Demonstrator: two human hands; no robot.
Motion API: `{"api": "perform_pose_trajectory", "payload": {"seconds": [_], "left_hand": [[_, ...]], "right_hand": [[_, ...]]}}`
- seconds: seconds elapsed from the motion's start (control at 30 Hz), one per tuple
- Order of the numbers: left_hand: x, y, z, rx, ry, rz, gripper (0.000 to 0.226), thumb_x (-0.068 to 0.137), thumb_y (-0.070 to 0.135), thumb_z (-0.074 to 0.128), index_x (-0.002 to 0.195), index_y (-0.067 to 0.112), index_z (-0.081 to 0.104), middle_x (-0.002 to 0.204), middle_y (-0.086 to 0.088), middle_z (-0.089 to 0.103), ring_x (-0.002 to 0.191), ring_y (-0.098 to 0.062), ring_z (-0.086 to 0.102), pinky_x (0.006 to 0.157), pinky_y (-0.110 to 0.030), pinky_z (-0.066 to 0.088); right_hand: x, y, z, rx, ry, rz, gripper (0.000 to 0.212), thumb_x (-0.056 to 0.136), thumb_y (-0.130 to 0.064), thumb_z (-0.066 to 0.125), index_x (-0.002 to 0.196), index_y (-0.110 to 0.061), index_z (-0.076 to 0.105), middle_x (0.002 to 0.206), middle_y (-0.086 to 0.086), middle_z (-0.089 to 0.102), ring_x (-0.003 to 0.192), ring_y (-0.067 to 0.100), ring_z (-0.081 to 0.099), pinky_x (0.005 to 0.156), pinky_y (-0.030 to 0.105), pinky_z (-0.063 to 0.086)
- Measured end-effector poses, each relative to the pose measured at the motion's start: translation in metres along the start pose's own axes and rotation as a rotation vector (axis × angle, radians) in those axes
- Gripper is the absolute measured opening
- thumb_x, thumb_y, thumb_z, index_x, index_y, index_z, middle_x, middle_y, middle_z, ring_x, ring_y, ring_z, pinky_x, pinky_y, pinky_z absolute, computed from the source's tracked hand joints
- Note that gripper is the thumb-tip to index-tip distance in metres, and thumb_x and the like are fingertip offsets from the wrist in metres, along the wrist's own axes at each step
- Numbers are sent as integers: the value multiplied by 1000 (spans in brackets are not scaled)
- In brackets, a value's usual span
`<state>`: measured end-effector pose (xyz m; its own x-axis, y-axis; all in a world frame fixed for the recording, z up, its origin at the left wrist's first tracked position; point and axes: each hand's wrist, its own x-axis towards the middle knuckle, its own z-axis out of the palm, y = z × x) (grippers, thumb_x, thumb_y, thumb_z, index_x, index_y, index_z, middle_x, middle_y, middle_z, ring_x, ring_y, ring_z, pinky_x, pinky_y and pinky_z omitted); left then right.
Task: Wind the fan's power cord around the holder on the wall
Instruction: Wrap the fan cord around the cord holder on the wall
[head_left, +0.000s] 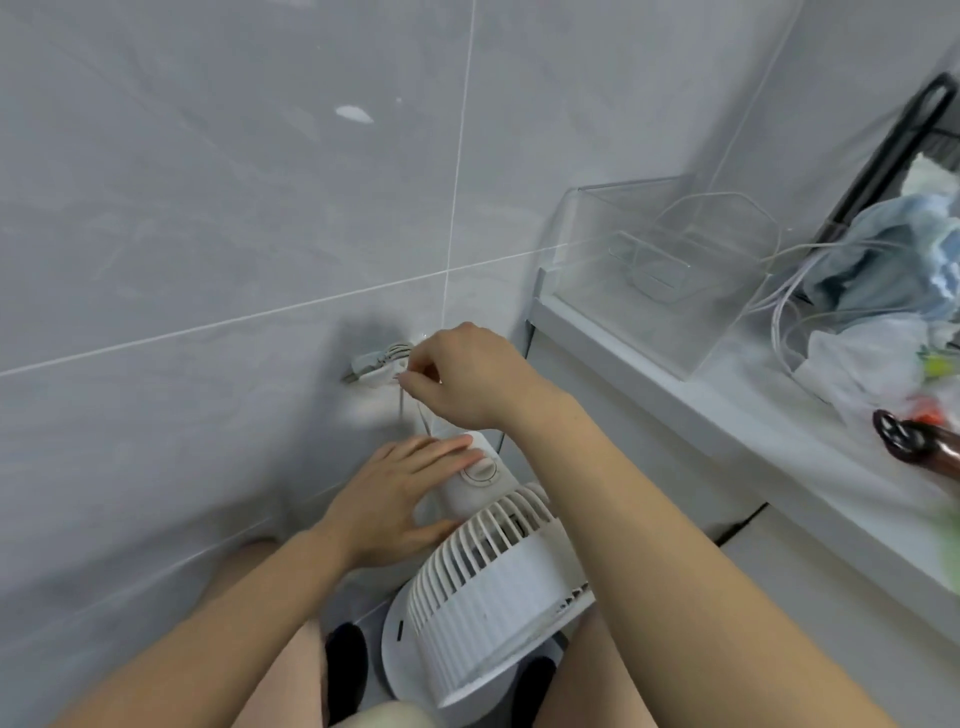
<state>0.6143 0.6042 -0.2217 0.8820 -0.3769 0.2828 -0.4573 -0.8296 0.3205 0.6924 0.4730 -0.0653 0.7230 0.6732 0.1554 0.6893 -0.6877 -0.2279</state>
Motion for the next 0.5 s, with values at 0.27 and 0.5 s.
{"api": "perform_pose_trajectory", "payload": {"seconds": [0.27,0.5], "left_hand": [[9,4,-11,51,-24,-79,77,87,76,40,157,43,33,164,21,34,142,-15,48,108,-40,44],[15,22,-10,14,11,-172,84,79,82,41,154,46,38,164,25,34,143,-10,49,105,-36,50]], "right_hand": [[-68,34,-2,5,-80,143,38,97,-48,55,84,-20,77,77,-1,75,78,22,66,73,39,56],[-124,62,-3,184,-87,273,43,83,-67,64,93,-29,80,87,-11,76,87,12,67,76,32,53]]}}
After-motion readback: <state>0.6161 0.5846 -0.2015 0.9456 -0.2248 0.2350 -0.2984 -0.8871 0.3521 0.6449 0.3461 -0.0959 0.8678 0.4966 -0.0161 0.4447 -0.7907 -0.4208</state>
